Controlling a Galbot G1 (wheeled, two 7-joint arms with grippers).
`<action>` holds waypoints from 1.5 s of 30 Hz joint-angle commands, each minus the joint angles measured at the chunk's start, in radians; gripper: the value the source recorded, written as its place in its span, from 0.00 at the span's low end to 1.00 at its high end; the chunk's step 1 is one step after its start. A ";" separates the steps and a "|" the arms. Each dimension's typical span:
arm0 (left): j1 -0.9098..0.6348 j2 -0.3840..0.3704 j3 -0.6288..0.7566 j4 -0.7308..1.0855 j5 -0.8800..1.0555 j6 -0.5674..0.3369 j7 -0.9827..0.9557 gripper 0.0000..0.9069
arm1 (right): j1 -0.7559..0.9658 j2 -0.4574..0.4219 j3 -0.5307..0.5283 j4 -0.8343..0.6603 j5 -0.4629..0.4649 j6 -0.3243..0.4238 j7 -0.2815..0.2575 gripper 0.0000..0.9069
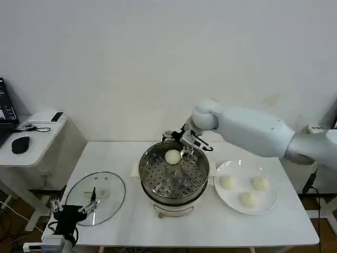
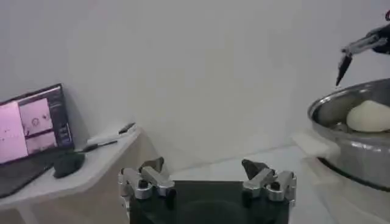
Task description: Take steamed baozi put them in steamer then cover it.
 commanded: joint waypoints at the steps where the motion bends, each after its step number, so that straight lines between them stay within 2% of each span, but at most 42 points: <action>1: -0.012 0.021 -0.020 -0.002 -0.028 0.013 0.003 1.00 | 0.122 -0.202 -0.037 0.194 0.151 -0.197 -0.003 1.00; 3: -0.021 0.025 -0.028 -0.008 -0.029 0.021 0.007 1.00 | 0.156 -0.272 -0.057 0.247 0.165 -0.291 0.002 1.00; 5: -0.027 0.036 -0.030 -0.018 -0.035 0.036 0.010 1.00 | 0.179 -0.325 -0.088 0.277 0.186 -0.318 0.000 1.00; 6: -0.028 0.045 -0.029 -0.022 -0.036 0.041 0.012 1.00 | 0.216 -0.387 -0.135 0.309 0.191 -0.358 -0.011 1.00; 8: -0.032 0.064 -0.027 -0.023 -0.042 0.043 0.014 1.00 | 0.241 -0.457 -0.182 0.344 0.196 -0.385 -0.021 1.00; 12: -0.047 0.081 -0.026 -0.013 -0.053 0.047 0.016 1.00 | 0.197 -0.585 -0.215 0.408 0.227 -0.451 -0.028 1.00; 17: -0.053 0.105 -0.038 0.000 -0.079 0.047 0.016 1.00 | 0.139 -0.663 -0.250 0.462 0.230 -0.490 -0.015 1.00; 20: -0.065 0.106 -0.039 0.013 -0.078 0.048 0.015 1.00 | 0.065 -0.690 -0.225 0.457 0.207 -0.510 -0.007 1.00; 24: -0.061 0.103 -0.040 0.012 -0.078 0.047 0.017 1.00 | -0.042 -0.684 -0.185 0.413 0.212 -0.522 0.003 1.00; 28: -0.062 0.099 -0.040 0.014 -0.077 0.048 0.016 1.00 | -0.252 -0.653 0.000 0.337 0.162 -0.521 0.016 1.00; 32: -0.063 0.101 -0.048 0.014 -0.074 0.048 0.018 1.00 | -0.375 -0.602 0.103 0.255 0.117 -0.515 0.024 1.00; 37: -0.052 0.107 -0.072 0.010 -0.076 0.046 0.022 1.00 | -0.472 -0.507 0.208 0.118 0.077 -0.500 0.025 1.00; 45: -0.050 0.108 -0.092 0.015 -0.078 0.047 0.022 1.00 | -0.495 -0.347 0.257 -0.058 0.051 -0.463 0.026 1.00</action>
